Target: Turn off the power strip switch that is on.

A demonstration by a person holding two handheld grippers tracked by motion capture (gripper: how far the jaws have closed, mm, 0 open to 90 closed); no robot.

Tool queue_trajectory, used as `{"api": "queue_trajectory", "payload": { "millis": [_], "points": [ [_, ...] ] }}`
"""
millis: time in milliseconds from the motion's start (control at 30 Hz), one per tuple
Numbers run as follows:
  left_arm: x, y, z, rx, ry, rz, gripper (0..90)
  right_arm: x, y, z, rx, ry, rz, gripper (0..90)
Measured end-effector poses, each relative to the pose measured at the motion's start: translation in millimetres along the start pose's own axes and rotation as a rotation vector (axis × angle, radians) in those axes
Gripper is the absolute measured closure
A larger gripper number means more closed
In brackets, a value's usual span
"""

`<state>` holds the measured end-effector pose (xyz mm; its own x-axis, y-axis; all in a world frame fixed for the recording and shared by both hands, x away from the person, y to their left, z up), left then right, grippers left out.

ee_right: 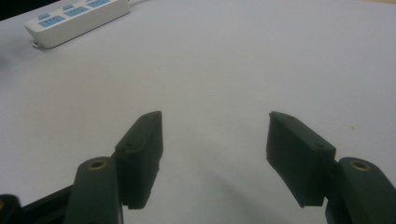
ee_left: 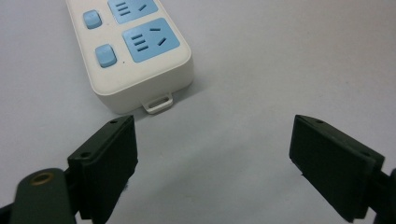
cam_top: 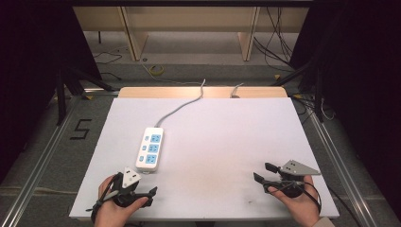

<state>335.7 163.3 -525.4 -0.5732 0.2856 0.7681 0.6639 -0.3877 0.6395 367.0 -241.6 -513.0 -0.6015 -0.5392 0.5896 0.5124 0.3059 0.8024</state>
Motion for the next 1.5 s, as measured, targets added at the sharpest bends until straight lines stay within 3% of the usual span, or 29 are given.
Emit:
{"api": "queue_trajectory", "payload": {
  "millis": [167, 300, 533, 667, 767, 1000, 1500],
  "points": [
    [0.8, 0.7, 1.1, 0.006, 0.007, -0.005, 15.7, -0.1, 0.0, 0.4, 0.001, 0.0, 0.001, 37.3],
    [3.5, 0.5, 5.3, 0.02, 0.029, 0.002, 23.1, -0.8, 0.1, 1.0, 0.006, -0.001, 0.003, 37.3],
    [10.5, 0.2, 13.8, 0.031, 0.08, 0.016, 71.2, -1.5, 0.5, 1.3, 0.01, -0.002, 0.003, 37.4],
    [12.6, 1.4, 13.4, 0.016, 0.089, 0.019, 89.2, -1.8, 0.4, 1.7, 0.011, -0.002, 0.005, 37.4],
    [13.4, 2.2, 12.7, 0.011, 0.089, 0.029, 89.4, -2.0, 0.5, 2.5, 0.011, 0.0, 0.005, 37.4],
    [11.0, 8.9, 12.2, 0.051, 0.064, 0.038, 89.5, -2.3, 0.8, 3.5, 0.016, -0.004, 0.006, 37.4],
    [8.2, 19.2, 24.7, 0.075, 0.087, 0.054, 89.5, -2.8, 1.0, 4.1, 0.021, -0.003, 0.007, 37.4]
  ]
}}
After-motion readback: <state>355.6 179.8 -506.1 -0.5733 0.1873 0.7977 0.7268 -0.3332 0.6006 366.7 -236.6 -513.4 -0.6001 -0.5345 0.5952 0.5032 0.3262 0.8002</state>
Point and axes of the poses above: each handheld gripper's, and its own axes: x roughly backward along the jaws, y roughly out of its top, z roughly to its left, the point moved 8 cm from there along -x, roughly forward along the jaws, and after that the axes turned 6 degrees about z, right-handed, at the moved point
